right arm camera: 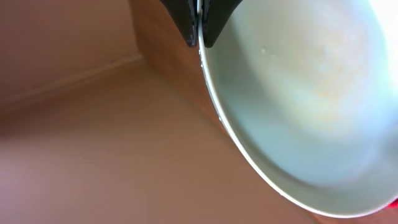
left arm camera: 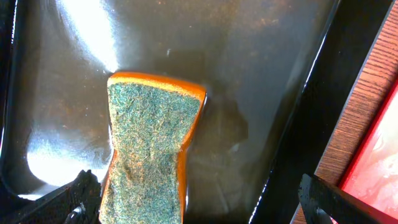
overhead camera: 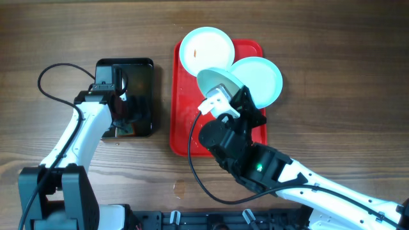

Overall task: Clean dirty plates on tray and stack at the side
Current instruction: 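Carry the plate right off the tray and set it on the table, then grasp the rim of the right white plate on the tray with the right gripper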

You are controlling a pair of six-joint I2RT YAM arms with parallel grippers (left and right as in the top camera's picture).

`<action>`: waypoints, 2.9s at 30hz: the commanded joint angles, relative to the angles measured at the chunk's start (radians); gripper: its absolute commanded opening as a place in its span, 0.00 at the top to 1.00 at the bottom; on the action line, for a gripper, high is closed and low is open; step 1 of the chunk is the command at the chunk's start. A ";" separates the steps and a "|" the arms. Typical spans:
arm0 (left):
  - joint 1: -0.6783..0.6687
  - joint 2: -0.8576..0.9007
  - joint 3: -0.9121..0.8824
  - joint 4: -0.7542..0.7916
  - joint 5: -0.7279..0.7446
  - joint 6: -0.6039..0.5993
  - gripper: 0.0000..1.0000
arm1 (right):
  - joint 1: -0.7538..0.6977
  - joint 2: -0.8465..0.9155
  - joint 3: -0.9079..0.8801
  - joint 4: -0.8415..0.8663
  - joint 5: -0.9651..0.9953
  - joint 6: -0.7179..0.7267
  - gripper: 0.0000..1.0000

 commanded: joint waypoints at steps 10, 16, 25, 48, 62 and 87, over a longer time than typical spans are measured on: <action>0.006 -0.012 -0.002 0.002 0.011 0.009 0.00 | -0.072 -0.014 0.016 -0.194 -0.244 0.345 0.96; 0.006 -0.012 -0.002 0.002 0.011 0.009 0.00 | -0.217 -0.118 0.020 -0.217 -0.478 0.634 0.96; 0.006 -0.012 -0.002 0.002 0.011 0.009 0.00 | -0.854 -0.274 0.019 -0.326 -0.944 0.807 0.96; 0.006 -0.012 -0.002 0.002 0.011 0.009 0.00 | -1.549 0.254 0.012 -0.138 -1.437 0.710 0.44; 0.006 -0.012 -0.002 0.002 0.011 0.009 0.00 | -1.053 0.163 0.013 -0.192 -1.460 0.447 0.48; 0.006 -0.012 -0.002 0.002 0.011 0.009 0.00 | -0.935 0.492 0.013 0.056 -1.135 0.481 0.93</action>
